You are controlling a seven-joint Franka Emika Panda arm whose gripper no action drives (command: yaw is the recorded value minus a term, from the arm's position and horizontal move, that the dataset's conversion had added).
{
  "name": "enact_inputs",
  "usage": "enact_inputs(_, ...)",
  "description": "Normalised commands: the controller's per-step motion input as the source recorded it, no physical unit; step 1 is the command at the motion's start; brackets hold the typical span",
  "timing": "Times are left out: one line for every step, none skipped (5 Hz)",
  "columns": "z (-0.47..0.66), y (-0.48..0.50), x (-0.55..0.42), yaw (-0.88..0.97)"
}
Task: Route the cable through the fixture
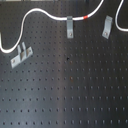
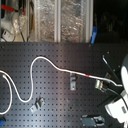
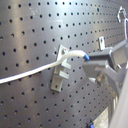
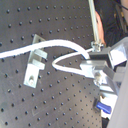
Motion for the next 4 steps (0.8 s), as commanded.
enact_inputs(0.05, 0.001, 0.001, 0.00)
enact_inputs(0.00, -0.018, -0.029, 0.00)
enact_inputs(0.25, -0.029, -0.047, 0.00)
enact_inputs(0.43, 0.032, -0.215, 0.00)
